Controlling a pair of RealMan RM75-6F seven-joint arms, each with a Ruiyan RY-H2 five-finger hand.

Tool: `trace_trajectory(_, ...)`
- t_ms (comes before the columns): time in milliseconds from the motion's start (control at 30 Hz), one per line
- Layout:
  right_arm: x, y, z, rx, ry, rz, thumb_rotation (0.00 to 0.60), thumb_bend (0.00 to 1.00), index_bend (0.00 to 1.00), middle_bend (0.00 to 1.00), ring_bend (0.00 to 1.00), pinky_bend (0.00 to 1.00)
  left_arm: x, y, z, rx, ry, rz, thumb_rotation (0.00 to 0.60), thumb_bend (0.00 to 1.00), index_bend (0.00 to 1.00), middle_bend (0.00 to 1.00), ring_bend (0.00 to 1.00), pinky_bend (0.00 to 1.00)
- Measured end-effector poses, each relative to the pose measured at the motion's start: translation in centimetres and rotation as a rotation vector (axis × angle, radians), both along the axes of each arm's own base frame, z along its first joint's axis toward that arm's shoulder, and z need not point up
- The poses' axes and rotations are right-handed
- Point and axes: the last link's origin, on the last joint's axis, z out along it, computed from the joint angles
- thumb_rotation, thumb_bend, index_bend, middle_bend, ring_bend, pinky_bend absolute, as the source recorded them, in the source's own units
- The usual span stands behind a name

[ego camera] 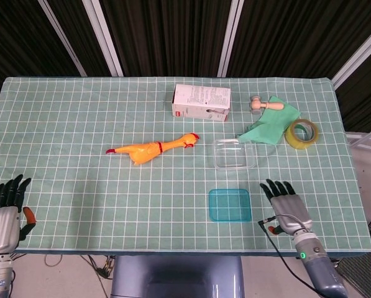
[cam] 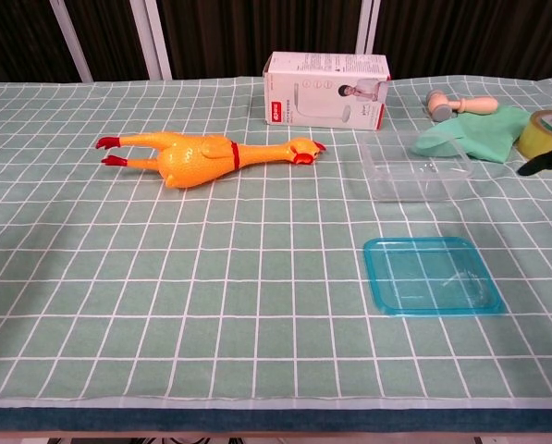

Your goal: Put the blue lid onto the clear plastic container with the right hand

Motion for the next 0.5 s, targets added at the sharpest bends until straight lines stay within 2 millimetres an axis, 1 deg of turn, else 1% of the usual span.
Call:
trace_trajectory(167, 1.3, -0.7, -1.8, 0.017, -0.006, -0.002, 0.600, 0.18, 0.00, 0.02, 0.00, 0.00, -0.1, 0.1, 0.0, -0.002, -0.002, 0.006, 0.600, 0.79, 0.09, 0.00, 0.00, 0.00)
trace_trajectory(367, 2.0, -1.2, -4.1, 0.032, -0.011, -0.028, 0.600, 0.18, 0.00, 0.03, 0.00, 0.00, -0.2, 0.1, 0.0, -0.008, -0.004, 0.014, 0.600, 0.79, 0.09, 0.00, 0.00, 0.00)
trace_trajectory(500, 2.3, -1.6, -4.8, 0.029, 0.000, -0.034, 0.600, 0.18, 0.00, 0.05, 0.00, 0.00, -0.2, 0.1, 0.0, -0.007, -0.005, 0.014, 0.600, 0.79, 0.09, 0.00, 0.00, 0.00)
